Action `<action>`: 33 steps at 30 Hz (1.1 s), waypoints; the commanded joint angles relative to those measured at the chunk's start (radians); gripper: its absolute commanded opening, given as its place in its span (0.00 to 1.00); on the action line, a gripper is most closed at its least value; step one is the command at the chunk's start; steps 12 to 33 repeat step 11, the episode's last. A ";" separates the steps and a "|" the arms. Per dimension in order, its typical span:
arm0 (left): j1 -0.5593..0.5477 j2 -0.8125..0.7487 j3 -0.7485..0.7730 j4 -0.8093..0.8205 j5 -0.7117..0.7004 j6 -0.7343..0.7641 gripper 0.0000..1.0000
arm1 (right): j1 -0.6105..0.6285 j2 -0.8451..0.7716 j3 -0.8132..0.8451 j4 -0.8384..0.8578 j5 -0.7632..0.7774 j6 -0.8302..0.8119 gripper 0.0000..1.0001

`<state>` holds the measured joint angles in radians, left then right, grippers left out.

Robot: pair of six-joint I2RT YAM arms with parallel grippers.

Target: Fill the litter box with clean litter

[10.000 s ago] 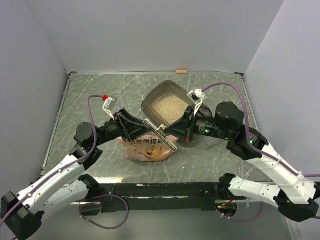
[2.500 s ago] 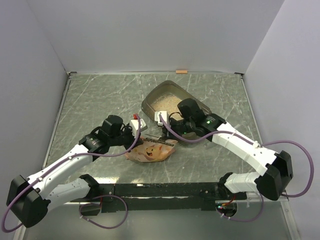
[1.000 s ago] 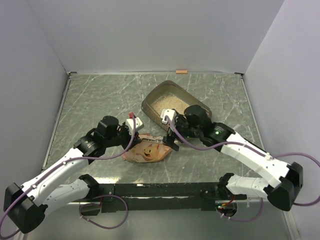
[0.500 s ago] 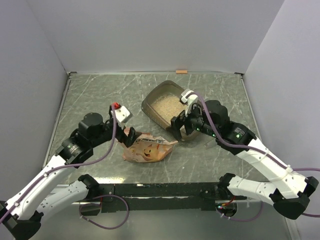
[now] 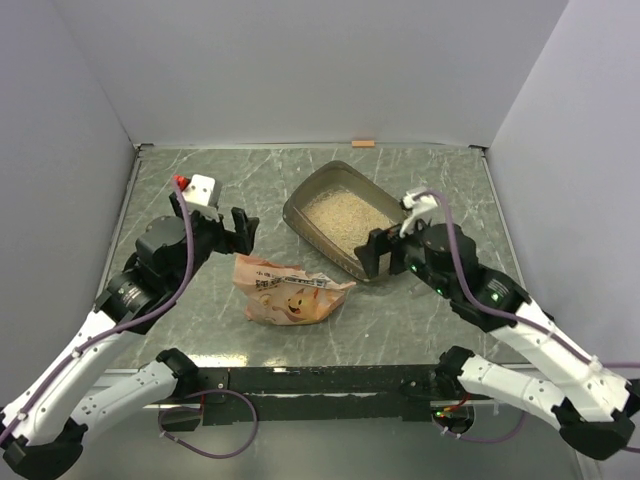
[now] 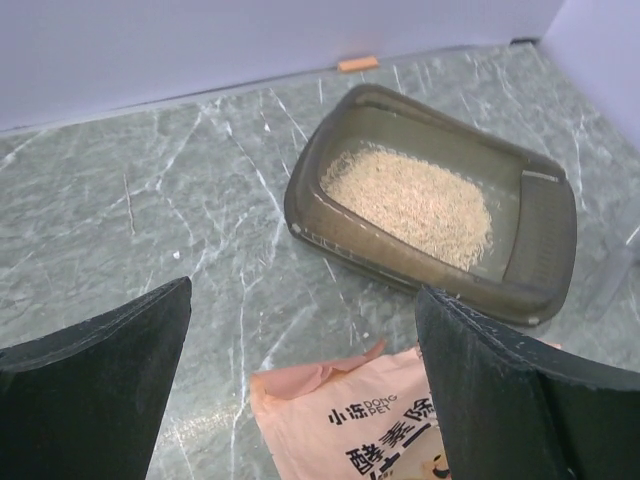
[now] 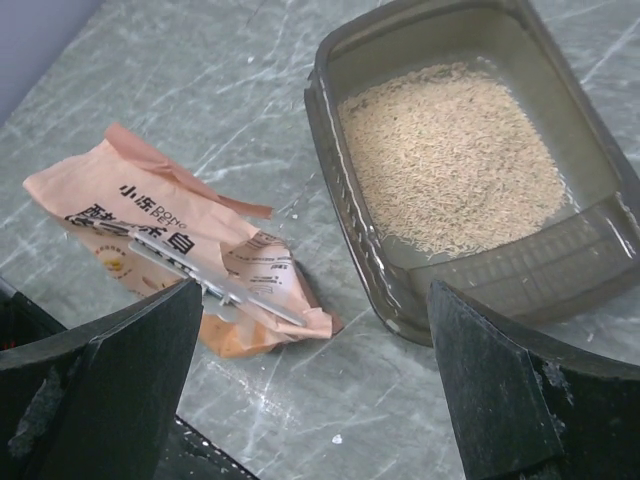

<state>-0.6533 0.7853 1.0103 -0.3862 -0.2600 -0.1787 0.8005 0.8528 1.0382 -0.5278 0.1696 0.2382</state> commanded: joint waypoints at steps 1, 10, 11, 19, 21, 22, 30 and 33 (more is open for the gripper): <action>0.003 -0.026 0.014 0.076 -0.067 -0.045 0.97 | 0.003 -0.093 -0.062 0.092 0.057 0.003 1.00; 0.003 -0.015 0.011 0.075 -0.062 -0.056 0.97 | 0.002 -0.098 -0.032 0.058 0.080 -0.024 1.00; 0.003 -0.015 0.010 0.075 -0.061 -0.057 0.97 | 0.002 -0.095 -0.027 0.051 0.131 0.018 1.00; 0.003 -0.015 0.010 0.075 -0.061 -0.057 0.97 | 0.002 -0.095 -0.027 0.051 0.131 0.018 1.00; 0.003 -0.015 0.010 0.075 -0.061 -0.057 0.97 | 0.002 -0.095 -0.027 0.051 0.131 0.018 1.00; 0.003 -0.015 0.010 0.075 -0.061 -0.057 0.97 | 0.002 -0.095 -0.027 0.051 0.131 0.018 1.00; 0.003 -0.015 0.010 0.075 -0.061 -0.057 0.97 | 0.002 -0.095 -0.027 0.051 0.131 0.018 1.00; 0.003 -0.015 0.010 0.075 -0.061 -0.057 0.97 | 0.002 -0.095 -0.027 0.051 0.131 0.018 1.00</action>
